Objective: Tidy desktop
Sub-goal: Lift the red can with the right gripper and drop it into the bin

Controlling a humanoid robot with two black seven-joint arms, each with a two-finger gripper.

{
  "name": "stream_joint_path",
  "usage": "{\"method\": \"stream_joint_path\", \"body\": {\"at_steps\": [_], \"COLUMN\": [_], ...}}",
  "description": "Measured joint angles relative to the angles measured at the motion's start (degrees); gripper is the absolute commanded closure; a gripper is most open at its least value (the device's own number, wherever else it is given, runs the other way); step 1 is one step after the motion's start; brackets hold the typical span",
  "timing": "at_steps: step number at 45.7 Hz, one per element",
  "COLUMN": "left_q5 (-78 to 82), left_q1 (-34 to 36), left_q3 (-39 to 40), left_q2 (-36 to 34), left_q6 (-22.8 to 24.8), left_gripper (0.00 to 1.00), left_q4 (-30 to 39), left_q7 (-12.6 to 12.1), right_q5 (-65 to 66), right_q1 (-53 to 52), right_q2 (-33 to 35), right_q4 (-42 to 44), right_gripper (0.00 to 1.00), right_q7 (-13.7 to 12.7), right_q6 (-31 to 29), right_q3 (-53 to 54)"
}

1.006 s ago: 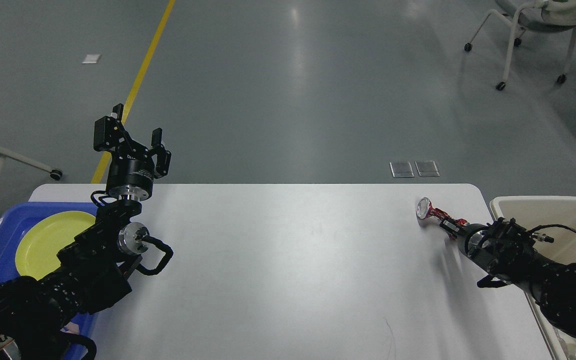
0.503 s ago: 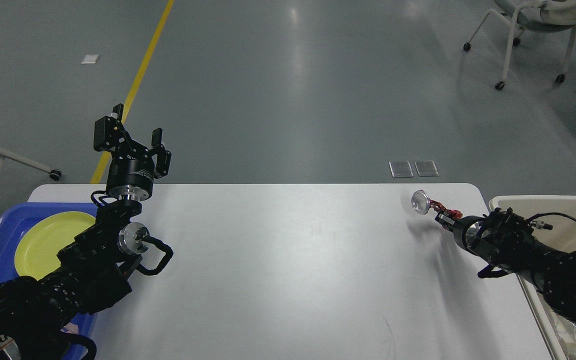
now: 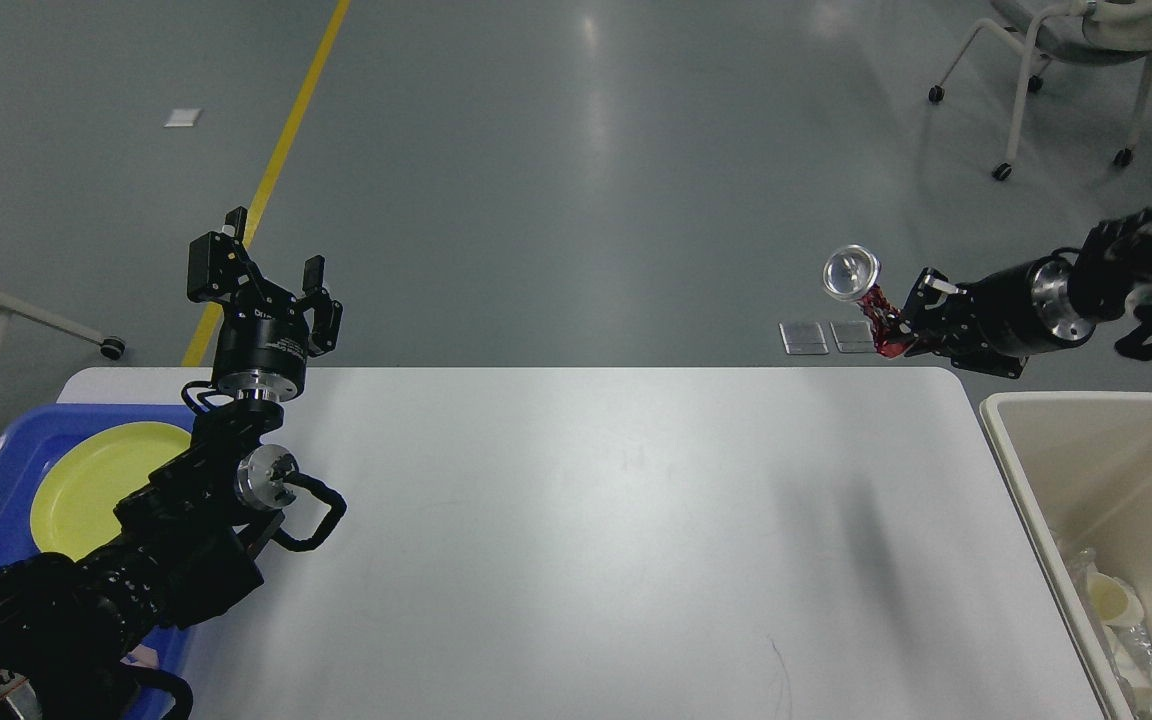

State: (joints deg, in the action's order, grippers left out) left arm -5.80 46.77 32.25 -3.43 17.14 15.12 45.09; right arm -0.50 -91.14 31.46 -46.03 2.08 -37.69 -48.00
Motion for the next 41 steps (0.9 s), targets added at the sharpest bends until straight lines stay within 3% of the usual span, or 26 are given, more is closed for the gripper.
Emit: {"method": "stream_joint_path", "body": {"at_steps": [6,10,26,34,41], "left_q5": [0.00,0.00,0.00,0.00,0.00], "left_q1": [0.00,0.00,0.01,0.01,0.01], "left_q3": [0.00,0.00,0.00,0.00,0.00], "left_q2": [0.00,0.00,0.00,0.00,0.00], "left_q6": [0.00,0.00,0.00,0.00,0.00], "left_gripper": [0.00,0.00,0.00,0.00,0.00], "left_q4": [0.00,0.00,0.00,0.00,0.00], "left_q7": [0.00,0.00,0.00,0.00,0.00], "right_q5": [0.75,0.83,-1.33,-8.69,-10.59], "right_q1": [-13.02,-21.09,-51.55,-62.49,-66.11], "right_q2": [3.79,6.58,14.02,15.71,15.81], "right_q4": [-7.38,-12.57,-33.22,-37.73,-38.26], "right_gripper": [1.00,1.00,1.00,1.00,1.00], "right_q7": [0.03,0.04,0.33,2.59,2.97], "right_q6": [-12.37,-16.22,-17.32,-17.32,-17.32], "right_q3": [-1.67,-1.71,-1.32,-1.31,-1.99]}}
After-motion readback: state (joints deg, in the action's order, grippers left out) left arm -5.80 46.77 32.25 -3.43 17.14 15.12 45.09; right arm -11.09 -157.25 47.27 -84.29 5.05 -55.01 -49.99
